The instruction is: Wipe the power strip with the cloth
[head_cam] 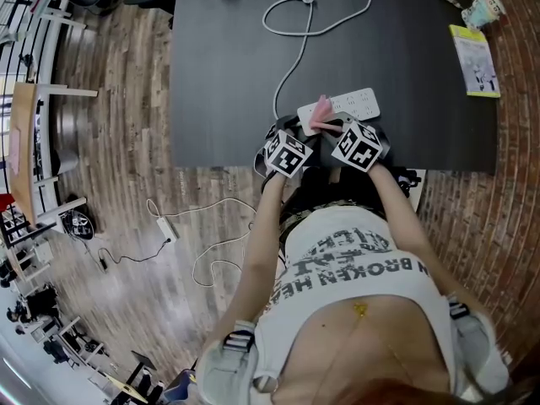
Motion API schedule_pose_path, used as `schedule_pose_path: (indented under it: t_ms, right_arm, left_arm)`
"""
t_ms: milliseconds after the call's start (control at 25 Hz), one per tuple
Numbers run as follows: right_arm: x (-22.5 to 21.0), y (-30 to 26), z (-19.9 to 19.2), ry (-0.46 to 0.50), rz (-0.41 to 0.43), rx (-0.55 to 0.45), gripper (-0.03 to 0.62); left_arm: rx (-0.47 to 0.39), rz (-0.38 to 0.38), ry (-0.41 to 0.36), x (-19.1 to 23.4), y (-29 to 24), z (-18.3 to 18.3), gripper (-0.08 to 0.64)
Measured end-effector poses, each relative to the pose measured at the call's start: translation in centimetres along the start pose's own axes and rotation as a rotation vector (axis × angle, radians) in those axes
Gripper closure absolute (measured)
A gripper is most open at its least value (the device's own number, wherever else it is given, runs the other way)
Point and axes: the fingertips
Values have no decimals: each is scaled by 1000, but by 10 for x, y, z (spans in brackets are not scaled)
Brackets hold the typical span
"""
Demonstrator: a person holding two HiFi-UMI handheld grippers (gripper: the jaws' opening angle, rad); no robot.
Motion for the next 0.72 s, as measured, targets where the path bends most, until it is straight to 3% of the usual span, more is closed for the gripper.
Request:
schedule_pose_path:
  t_ms: [720]
  right_arm:
    - [-23, 18, -23, -74, -72, -9, 577]
  left_arm:
    - [3, 1, 1, -1, -2, -1, 272]
Point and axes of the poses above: the fingertips, and each gripper's own axes: y backward along the fingers, x to its left, z out of its top, and after that the axes turned 3 degrees about -y, right-handed
